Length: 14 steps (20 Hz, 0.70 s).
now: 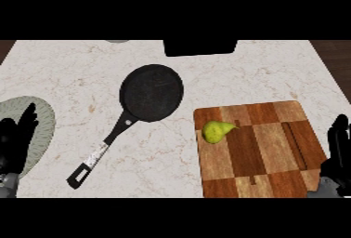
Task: Pick the pear from the cutting board and place it in the pan
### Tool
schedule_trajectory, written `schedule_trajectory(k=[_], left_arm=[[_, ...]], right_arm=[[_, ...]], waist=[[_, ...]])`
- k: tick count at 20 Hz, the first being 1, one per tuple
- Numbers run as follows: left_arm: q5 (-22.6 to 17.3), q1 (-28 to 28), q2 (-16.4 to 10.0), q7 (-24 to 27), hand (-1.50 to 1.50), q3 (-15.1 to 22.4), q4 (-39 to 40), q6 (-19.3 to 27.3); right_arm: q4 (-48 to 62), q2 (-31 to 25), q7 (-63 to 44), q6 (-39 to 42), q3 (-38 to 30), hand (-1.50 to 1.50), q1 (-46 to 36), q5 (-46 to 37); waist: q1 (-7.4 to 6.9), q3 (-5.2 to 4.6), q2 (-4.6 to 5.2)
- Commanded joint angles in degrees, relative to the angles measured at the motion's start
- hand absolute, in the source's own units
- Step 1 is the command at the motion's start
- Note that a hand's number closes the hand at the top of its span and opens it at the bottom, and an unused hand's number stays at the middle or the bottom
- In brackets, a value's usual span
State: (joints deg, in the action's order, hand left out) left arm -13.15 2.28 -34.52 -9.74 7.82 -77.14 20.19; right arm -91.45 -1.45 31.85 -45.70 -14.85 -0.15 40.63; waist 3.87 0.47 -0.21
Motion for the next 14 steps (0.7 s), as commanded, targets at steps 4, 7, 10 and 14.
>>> schedule_trajectory(k=[4, 7, 10, 14], left_arm=[[-1.0, 0.4, -0.7, -1.4, 0.00, 0.0, 0.3, -3.1], [-1.1, 0.9, -1.3, -1.0, 0.00, -0.7, 0.8, -4.1], [0.3, 3.7, 1.0, -2.4, 0.00, 0.6, 2.5, -2.6], [1.0, 4.0, 1.1, -2.1, 0.00, 1.3, 2.1, -3.0]], right_arm=[[-7.8, 1.4, 17.8, -15.7, 17.6, -1.50, 10.4, 8.6], [-16.9, 1.4, 16.4, -21.5, 27.6, -1.50, 19.9, 6.8], [-16.2, 0.4, 9.9, -25.8, 35.0, -1.50, 25.2, -0.5], [-18.3, -14.4, -2.5, -30.5, 42.1, -1.50, 28.0, -1.6]], waist=[[-2.63, -0.37, -0.31], [-2.21, -0.59, -0.36], [-2.67, -0.72, 0.20], [-4.56, -0.93, 0.67]])
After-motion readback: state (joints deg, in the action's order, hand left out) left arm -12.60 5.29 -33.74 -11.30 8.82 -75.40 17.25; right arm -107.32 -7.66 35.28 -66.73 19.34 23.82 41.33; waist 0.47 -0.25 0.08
